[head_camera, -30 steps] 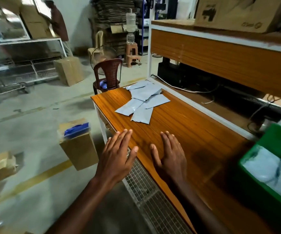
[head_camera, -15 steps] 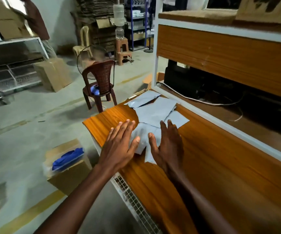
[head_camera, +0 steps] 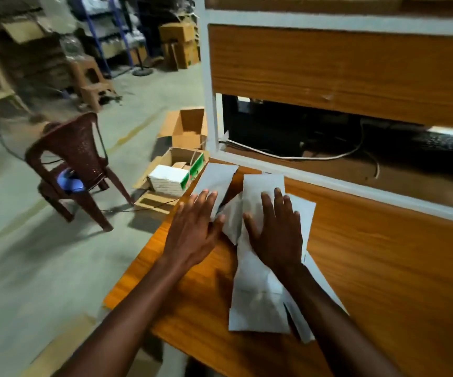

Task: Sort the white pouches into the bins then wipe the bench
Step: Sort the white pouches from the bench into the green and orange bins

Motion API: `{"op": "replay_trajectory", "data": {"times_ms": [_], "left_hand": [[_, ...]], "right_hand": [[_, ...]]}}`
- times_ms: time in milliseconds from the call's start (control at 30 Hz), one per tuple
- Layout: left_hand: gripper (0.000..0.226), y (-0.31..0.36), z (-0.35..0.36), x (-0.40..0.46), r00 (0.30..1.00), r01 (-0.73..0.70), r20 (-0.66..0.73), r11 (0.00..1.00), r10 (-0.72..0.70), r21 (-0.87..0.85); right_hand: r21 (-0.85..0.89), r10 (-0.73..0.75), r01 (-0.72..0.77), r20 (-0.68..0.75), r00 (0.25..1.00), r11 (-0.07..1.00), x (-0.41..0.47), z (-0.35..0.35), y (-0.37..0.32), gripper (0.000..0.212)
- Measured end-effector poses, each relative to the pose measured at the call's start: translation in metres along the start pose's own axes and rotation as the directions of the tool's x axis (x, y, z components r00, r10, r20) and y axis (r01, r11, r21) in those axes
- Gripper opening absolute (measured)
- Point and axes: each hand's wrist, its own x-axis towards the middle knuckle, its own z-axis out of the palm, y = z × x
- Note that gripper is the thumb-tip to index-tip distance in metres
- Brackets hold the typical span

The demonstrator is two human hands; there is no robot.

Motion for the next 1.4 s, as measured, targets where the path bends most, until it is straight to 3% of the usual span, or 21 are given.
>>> {"op": "replay_trajectory", "data": {"times_ms": [300,467,600,867,1167,1400], "left_hand": [[0.070,-0.064,0.021,0.081,0.984,-0.142,0.096,0.984,0.153,-0.110],[0.070,-0.073,0.038,0.135,0.946,-0.058,0.317,0.998,0.067,-0.039],[0.069,-0.071,0.053,0.153,0.929,-0.031,0.366,0.998,0.047,-0.048],[0.056,-0.075,0.056,0.139,0.977,-0.101,0.192,0.995,0.096,0.016],[0.056,-0.087,0.054,0.140,0.974,-0.159,0.139,0.979,0.177,-0.128],[0.061,-0.051,0.018,0.115,0.913,-0.408,-0.065,0.898,0.403,-0.166]], "right_hand": [[-0.161,0.175,-0.153,0.131,0.976,0.975,0.040,0.018,-0.023,0.074],[-0.249,0.178,-0.120,0.229,0.957,0.961,0.064,0.035,-0.017,0.068],[-0.255,0.207,-0.134,0.283,0.937,0.958,0.063,0.054,-0.009,0.064],[-0.115,0.204,-0.187,0.161,0.966,0.976,0.047,0.071,-0.008,0.056],[-0.089,0.242,-0.239,0.028,0.970,0.967,0.043,0.032,-0.023,0.063],[-0.086,0.255,-0.265,-0.114,0.960,0.960,0.000,-0.009,-0.020,0.051]]}}
